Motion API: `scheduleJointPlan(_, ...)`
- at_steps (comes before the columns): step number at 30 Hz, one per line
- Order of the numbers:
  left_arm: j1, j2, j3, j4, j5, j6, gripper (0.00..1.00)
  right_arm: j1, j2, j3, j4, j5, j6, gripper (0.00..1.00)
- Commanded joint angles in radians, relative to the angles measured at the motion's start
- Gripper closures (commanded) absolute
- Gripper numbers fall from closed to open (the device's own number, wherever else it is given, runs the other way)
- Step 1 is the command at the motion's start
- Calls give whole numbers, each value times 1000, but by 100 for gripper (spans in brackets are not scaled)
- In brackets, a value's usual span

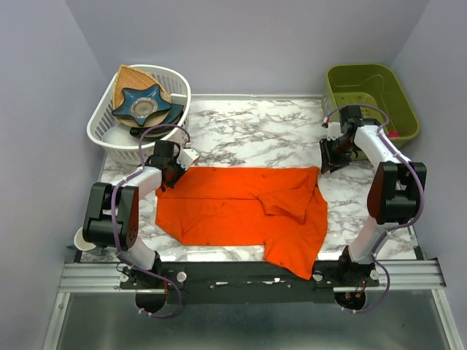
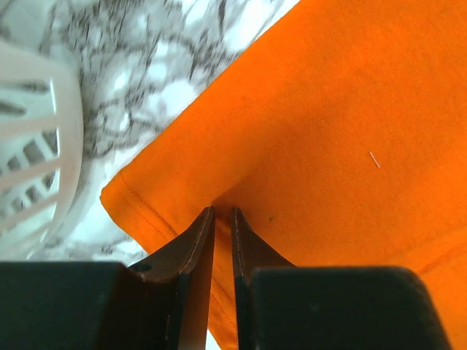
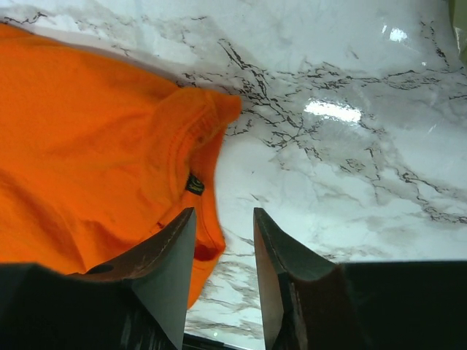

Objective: Roll the t-shirts
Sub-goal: Fold the T-shirt at the center of the board.

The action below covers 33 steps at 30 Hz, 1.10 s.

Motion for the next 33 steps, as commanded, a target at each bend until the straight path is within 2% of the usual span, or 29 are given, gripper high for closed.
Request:
scheduleJointPlan(1,53,-28,-98,-81,-85,18,77,18,19,16,15,2,-17,51)
scheduleJointPlan(5,62,-50,-101,-92,-68,14,77,39,56,68,27,-78,17,51)
scheduleJointPlan(16,62,-47,-71,-137,-67,20,77,111,212,222,24,-70,55,50)
scheduleJointPlan(27,62,-47,-61,-144,-70,20,77,114,229,190,1,-36,87,53)
scheduleJointPlan(30,63,-51,-71,-146,-79,17,77,113,234,191,4,-70,100,67)
scheduleJointPlan(31,63,-56,-75,-146,-80,17,77,114,237,193,3,-88,101,76)
scheduleJointPlan(33,68,-60,-80,-149,-82,12,77,114,251,196,-1,-139,106,83)
